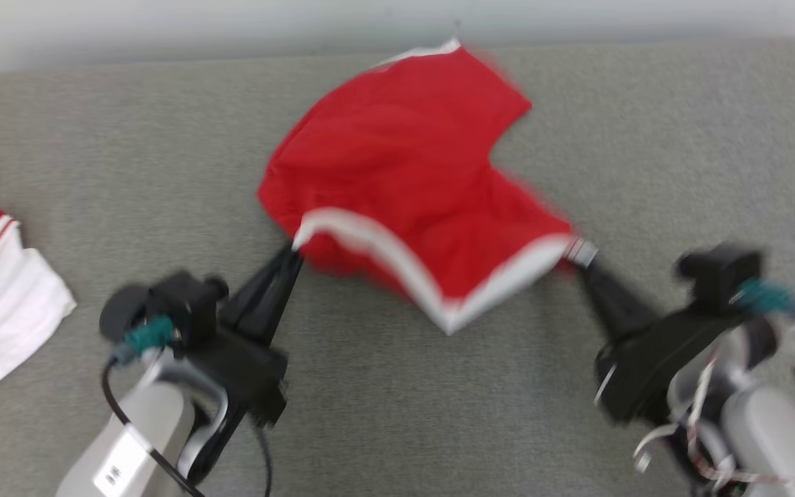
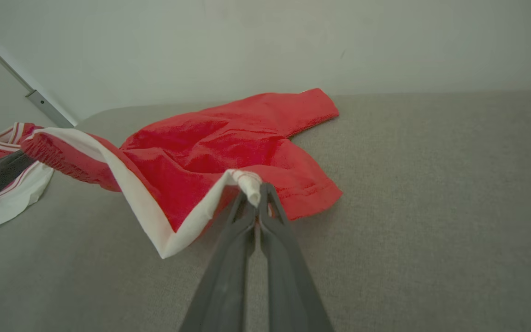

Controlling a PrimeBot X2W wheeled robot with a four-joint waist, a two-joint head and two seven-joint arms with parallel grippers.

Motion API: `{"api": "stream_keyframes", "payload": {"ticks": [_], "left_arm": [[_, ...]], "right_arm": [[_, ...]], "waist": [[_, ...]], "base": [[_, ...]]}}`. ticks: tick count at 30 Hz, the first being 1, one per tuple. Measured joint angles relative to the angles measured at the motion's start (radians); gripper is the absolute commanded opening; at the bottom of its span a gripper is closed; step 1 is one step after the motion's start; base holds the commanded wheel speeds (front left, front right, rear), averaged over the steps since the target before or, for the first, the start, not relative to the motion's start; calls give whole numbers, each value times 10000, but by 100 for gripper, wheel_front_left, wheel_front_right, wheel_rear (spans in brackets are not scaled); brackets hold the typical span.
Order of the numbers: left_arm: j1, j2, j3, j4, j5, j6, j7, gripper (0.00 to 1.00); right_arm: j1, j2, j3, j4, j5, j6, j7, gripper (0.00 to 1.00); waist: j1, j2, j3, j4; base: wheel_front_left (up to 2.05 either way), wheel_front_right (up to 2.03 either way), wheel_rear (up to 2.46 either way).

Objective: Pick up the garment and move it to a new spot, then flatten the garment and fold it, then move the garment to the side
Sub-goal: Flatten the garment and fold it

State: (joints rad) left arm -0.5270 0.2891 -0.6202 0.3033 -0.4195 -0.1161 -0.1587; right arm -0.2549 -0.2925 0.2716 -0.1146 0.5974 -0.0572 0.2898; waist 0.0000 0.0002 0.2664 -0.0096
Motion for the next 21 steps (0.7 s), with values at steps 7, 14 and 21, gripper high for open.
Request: {"api": "stream_keyframes", "payload": {"ticks": [7,14,21], "left_arm": [[-132,491,-660,920,761,-73,-637,0],[-551,493,-1356,1486,1269,-84,-901,0],[-378,522,-1582,1574,1390,-86,-934,0]], "right_arm": [[-174,-274,-46,616,2,307,90,0],[-245,-761,-520,1302,-12,491,-182,0],[-174,-665,-226,1946,-23,761,-357,0]], "waist": [[1,-1,601,-682],[1,-1,789,-937],[0,-2,356,-705]], "base": [[0,0,0],[0,0,0],[0,0,0]]}}
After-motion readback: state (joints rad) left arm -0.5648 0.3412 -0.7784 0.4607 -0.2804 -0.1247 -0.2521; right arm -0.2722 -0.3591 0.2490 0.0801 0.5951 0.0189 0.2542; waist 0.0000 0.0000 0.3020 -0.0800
